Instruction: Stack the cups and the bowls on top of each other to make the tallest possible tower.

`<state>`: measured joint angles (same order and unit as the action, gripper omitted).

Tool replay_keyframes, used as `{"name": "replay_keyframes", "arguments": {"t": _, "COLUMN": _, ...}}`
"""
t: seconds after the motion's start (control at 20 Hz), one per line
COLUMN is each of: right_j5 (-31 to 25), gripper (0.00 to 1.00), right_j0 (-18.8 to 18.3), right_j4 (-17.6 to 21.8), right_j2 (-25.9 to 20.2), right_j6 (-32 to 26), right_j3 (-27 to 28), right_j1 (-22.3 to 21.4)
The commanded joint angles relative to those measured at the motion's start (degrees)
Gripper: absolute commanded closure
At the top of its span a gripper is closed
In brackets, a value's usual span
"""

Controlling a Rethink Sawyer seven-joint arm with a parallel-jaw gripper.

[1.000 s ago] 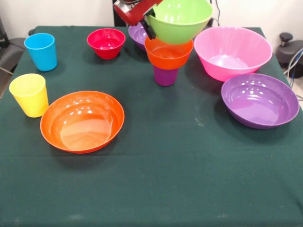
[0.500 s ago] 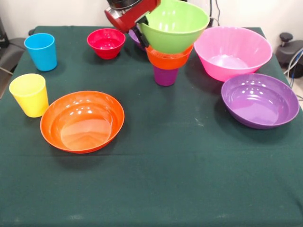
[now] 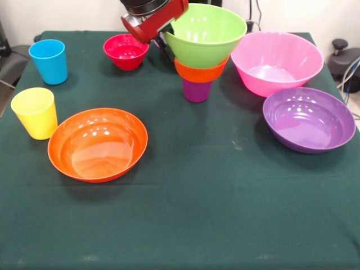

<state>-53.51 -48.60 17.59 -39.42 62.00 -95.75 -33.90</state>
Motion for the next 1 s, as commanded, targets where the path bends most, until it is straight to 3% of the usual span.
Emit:
{"name": "replay_keyframes", "arguments": {"t": 0.05, "right_j5": -3.83, "gripper": 1.00, "right_j0": 2.04, "right_j4": 2.19, "right_j2": 3.61, "right_j6": 2.24, "right_j3": 0.28, "right_j1": 0.85}}
{"name": "replay_keyframes", "arguments": {"t": 0.55, "right_j5": -4.75, "gripper": 1.00, "right_j0": 0.91, "right_j4": 1.82, "right_j2": 3.67, "right_j6": 1.88, "right_j3": -1.25, "right_j1": -1.12}}
{"name": "replay_keyframes", "arguments": {"t": 1.0, "right_j5": -5.41, "gripper": 1.00, "right_j0": 1.29, "right_j4": 2.10, "right_j2": 4.29, "right_j6": 1.53, "right_j3": -1.56, "right_j1": 0.02}}
